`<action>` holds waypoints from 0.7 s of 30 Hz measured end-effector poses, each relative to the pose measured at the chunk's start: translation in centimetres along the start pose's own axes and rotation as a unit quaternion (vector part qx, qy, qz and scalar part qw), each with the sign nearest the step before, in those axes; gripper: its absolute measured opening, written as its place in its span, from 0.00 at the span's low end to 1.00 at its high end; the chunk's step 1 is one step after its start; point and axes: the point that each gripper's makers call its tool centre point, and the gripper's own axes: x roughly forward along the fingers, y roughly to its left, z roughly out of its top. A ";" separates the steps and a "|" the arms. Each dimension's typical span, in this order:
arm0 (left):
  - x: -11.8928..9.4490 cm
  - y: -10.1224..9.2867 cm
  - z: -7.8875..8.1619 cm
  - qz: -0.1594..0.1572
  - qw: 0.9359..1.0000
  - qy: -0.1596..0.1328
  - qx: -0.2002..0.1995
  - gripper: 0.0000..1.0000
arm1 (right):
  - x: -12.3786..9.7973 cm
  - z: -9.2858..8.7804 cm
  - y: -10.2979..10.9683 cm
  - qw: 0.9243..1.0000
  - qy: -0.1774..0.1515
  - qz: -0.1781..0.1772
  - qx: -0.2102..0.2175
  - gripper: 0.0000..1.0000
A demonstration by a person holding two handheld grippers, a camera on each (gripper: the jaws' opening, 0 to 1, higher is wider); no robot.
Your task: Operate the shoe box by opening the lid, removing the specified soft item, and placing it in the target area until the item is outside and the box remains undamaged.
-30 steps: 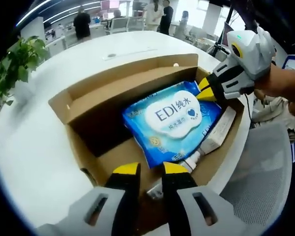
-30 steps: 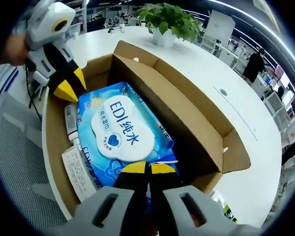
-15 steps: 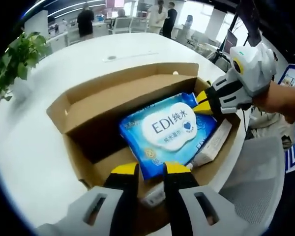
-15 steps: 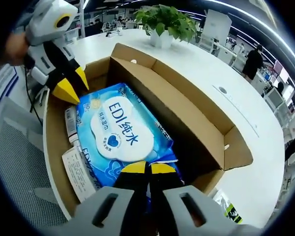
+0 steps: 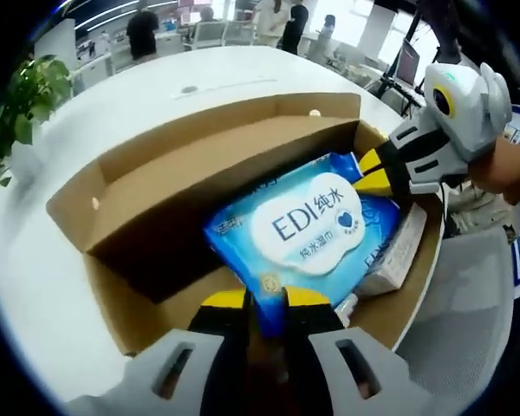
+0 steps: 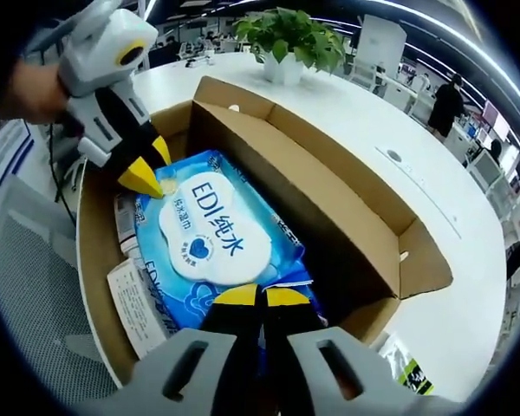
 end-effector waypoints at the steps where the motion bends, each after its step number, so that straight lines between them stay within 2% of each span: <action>1: 0.0 0.1 0.0 -0.001 1.000 0.001 0.007 0.02 | 0.0 0.0 0.0 1.000 0.000 0.000 0.000 0.00; 6: 0.1 -0.1 0.1 0.002 0.998 -0.001 0.062 0.00 | 0.0 0.0 0.0 1.000 -0.003 0.000 -0.003 0.00; 9: -0.1 -0.1 0.1 0.003 0.997 -0.007 0.075 0.00 | 0.0 0.0 0.0 1.000 -0.003 -0.001 -0.003 0.00; 14: -0.8 0.0 0.3 -0.004 0.998 -0.023 0.062 0.00 | -0.5 0.2 0.0 1.000 -0.005 -0.004 0.001 0.00; 21: -2.1 -0.4 0.4 -0.010 0.998 -0.030 0.054 0.00 | -1.5 0.9 0.5 1.000 -0.012 -0.002 0.006 0.00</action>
